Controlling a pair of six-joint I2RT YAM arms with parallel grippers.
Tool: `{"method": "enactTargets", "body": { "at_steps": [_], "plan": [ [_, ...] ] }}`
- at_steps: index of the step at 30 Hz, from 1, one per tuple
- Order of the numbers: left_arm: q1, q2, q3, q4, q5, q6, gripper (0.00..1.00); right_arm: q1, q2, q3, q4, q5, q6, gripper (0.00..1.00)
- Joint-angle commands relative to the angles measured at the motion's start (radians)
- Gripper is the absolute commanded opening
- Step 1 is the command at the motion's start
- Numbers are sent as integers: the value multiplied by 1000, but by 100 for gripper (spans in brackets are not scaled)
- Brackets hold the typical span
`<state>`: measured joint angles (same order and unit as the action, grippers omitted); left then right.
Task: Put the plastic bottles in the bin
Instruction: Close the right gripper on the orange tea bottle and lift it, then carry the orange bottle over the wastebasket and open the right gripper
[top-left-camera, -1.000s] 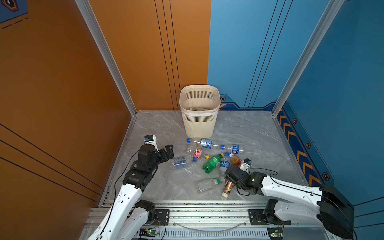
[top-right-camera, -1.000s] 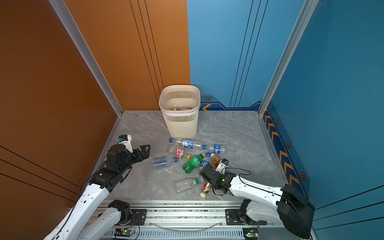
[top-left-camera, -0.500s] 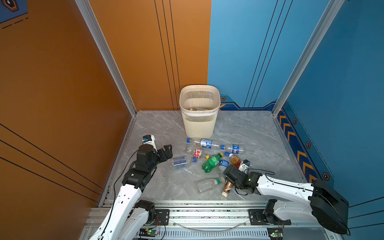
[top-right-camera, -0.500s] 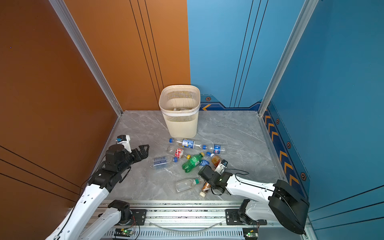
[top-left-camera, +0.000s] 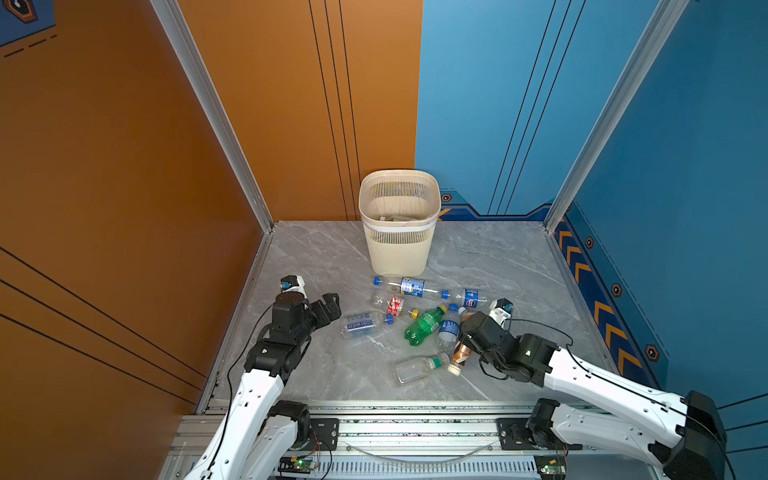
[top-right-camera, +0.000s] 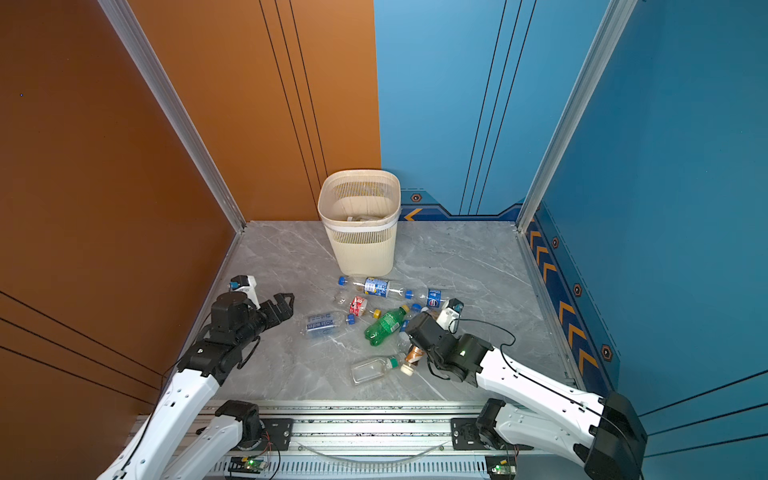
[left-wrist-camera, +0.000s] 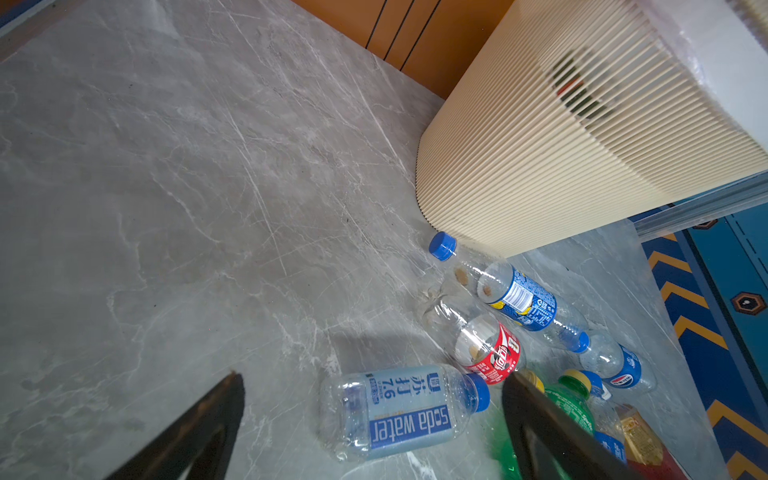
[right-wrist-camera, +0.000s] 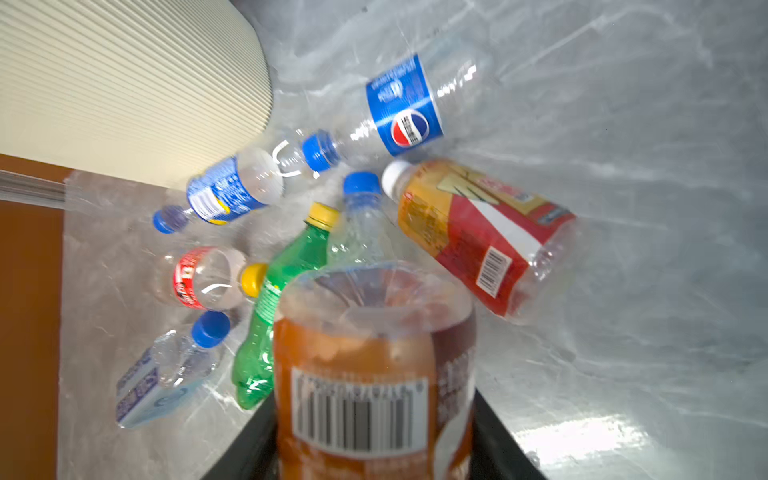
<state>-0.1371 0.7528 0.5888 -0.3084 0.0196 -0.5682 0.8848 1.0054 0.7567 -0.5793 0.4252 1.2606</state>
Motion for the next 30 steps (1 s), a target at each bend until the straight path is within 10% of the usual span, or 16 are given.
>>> {"method": "enactTargets", "body": {
  "at_steps": [1,15,30],
  "plan": [
    [13,-19,-15,-20,30,-18,97,-44,-4,105,-48,25,-148,55],
    [39,-92,-29,-99,35,-47,97,-235,453,829,167,-221,-576,56],
    [52,-153,-45,-157,44,-79,98,-300,948,1518,214,-232,-664,56]
  ]
}}
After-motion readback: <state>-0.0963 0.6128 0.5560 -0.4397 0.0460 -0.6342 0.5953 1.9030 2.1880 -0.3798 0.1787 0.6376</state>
